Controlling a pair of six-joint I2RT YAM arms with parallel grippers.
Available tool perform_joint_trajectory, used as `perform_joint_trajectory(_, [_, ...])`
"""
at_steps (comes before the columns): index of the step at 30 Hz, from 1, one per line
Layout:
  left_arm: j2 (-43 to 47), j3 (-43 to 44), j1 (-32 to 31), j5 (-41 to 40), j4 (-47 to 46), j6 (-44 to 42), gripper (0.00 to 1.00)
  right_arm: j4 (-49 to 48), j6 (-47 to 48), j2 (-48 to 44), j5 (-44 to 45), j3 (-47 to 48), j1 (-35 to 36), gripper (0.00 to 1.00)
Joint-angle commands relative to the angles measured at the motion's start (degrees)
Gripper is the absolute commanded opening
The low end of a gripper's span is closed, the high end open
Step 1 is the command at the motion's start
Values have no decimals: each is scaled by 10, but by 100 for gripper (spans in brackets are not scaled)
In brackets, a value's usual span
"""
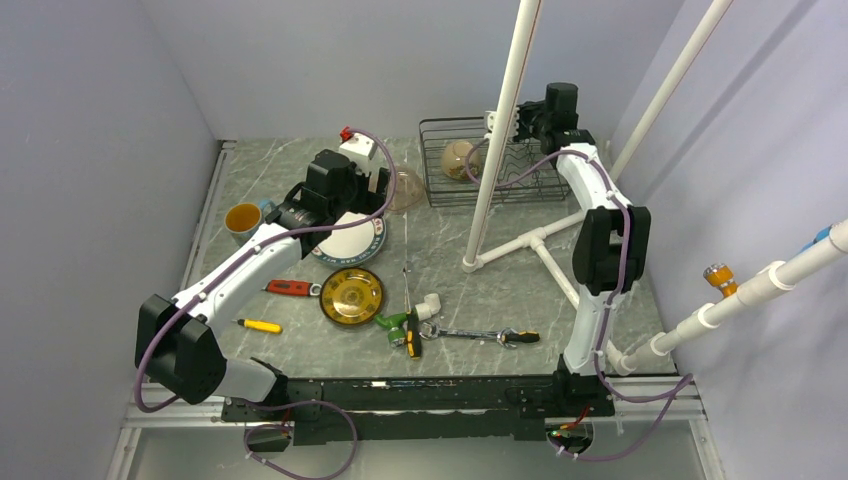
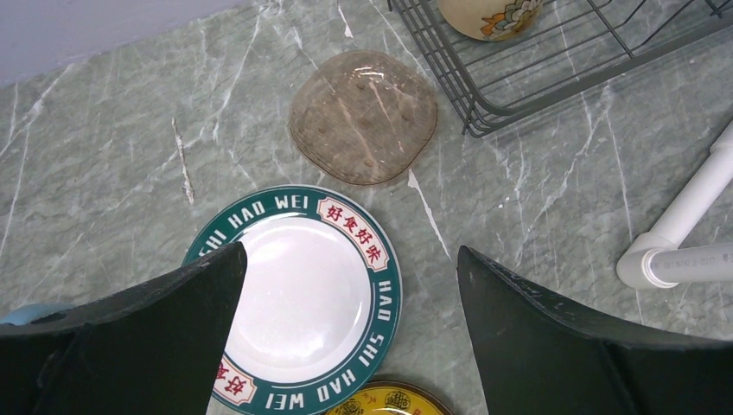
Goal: Load the mixed dishes into the dish rack
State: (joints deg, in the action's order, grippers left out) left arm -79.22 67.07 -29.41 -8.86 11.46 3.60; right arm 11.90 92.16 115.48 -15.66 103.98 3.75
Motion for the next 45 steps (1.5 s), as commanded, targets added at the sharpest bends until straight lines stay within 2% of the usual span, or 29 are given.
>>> perform_joint_trajectory(1, [17,-1,-3,-5,-22,-10,98,17,12,22,-27,41,-7,0])
perform_joint_trajectory(15, [14,-2,-3,-6,-22,-12,98,40,3,71,-42,80,-14,1])
perform_joint_trajectory(17, [14,-3,-3,-4,-23,-12,98,48,0,81,-45,93,-16,19])
perform_joint_trajectory(19, [16,-3,-3,-5,-23,-12,98,41,-7,84,-43,94,-15,30])
perform_joint_trajectory(26, [19,-4,-3,-5,-25,-13,98,22,-56,77,-37,95,-13,50])
perform_joint_trajectory(29, [18,-4,-3,-4,-25,-12,98,-5,-93,64,-3,80,-6,56])
perform_joint_trajectory(30, [19,-4,-3,-3,-25,-12,98,-7,-104,62,9,79,-4,61])
perform_joint_trajectory(31, [20,-5,-3,-2,-25,-12,98,-10,-114,57,19,75,-2,76])
perform_joint_trajectory(32, [20,-5,-3,-2,-25,-12,98,-11,-124,51,26,69,-1,97])
perform_joint_trajectory(33, [20,-6,-2,-1,-26,-11,98,-12,-133,39,29,61,0,99])
perform_joint_trajectory(39, [24,-9,-3,0,-31,-11,98,-20,-178,-12,33,7,6,100])
perform_joint_trajectory(45, [31,-16,-4,1,-40,-11,98,-2,-184,-37,50,-32,13,100])
